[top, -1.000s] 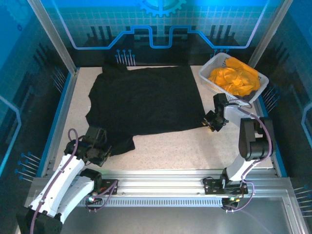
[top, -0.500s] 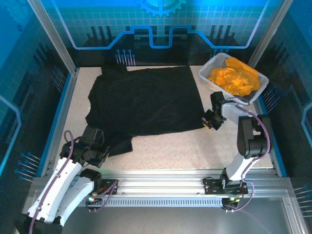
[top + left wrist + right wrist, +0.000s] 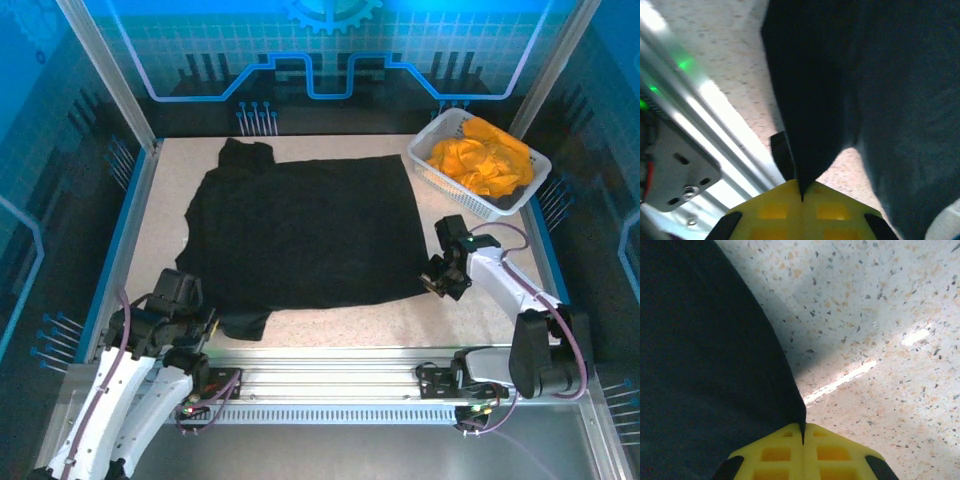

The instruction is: Fold and stack the t-shirts

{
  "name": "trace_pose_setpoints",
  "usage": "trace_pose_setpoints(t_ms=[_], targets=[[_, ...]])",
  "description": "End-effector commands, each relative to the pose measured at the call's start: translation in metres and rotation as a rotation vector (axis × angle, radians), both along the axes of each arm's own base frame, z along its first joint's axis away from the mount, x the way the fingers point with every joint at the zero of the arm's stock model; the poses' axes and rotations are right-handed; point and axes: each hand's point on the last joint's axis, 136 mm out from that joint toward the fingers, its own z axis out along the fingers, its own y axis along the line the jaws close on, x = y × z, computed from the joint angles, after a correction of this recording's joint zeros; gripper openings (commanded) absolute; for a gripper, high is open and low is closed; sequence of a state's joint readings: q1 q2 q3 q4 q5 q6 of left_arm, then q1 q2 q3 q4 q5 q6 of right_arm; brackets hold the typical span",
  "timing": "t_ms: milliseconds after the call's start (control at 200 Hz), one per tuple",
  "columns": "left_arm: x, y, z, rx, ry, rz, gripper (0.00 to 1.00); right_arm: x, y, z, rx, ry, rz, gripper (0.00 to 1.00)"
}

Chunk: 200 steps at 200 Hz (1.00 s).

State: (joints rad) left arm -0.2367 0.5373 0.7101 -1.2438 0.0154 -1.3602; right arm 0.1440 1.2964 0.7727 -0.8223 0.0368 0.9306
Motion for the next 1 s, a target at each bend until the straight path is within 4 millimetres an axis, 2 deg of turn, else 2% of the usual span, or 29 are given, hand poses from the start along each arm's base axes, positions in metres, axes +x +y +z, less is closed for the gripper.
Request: trace_pose_setpoints(t_ms=[0, 95, 110, 155, 290, 485, 625, 845, 995], targets=[[0.043, -0.009, 0.026, -0.011, -0.149, -0.021, 0.0, 0.002, 0.004, 0.008, 0.006, 0.013, -0.003, 0.0], [0.076, -0.009, 0.054, 0.046, -0.233, -0.061, 0.0, 0.012, 0.006, 0.018, 0.007, 0.004, -0.003, 0.0], [0.081, -0.009, 0.058, 0.054, -0.244, -0.067, 0.0, 0.02, 0.006, 0.026, 0.011, -0.018, -0.005, 0.0], [0.096, -0.009, 0.069, 0.074, -0.279, -0.078, 0.0, 0.028, 0.008, 0.031, 0.016, -0.026, -0.005, 0.0], [0.129, -0.005, 0.087, 0.1, -0.325, -0.069, 0.0, 0.052, 0.007, 0.045, 0.02, -0.048, -0.021, 0.0], [0.169, 0.014, 0.092, 0.115, -0.35, -0.033, 0.0, 0.088, 0.009, 0.059, 0.032, -0.08, -0.039, 0.0], [0.191, 0.03, 0.091, 0.139, -0.358, -0.02, 0.0, 0.109, 0.007, 0.059, 0.02, -0.077, -0.048, 0.0], [0.205, 0.059, 0.084, 0.19, -0.349, 0.017, 0.0, 0.132, -0.001, 0.048, -0.012, -0.051, -0.066, 0.0], [0.211, 0.072, 0.082, 0.211, -0.353, 0.03, 0.0, 0.144, -0.002, 0.044, -0.019, -0.046, -0.078, 0.0]])
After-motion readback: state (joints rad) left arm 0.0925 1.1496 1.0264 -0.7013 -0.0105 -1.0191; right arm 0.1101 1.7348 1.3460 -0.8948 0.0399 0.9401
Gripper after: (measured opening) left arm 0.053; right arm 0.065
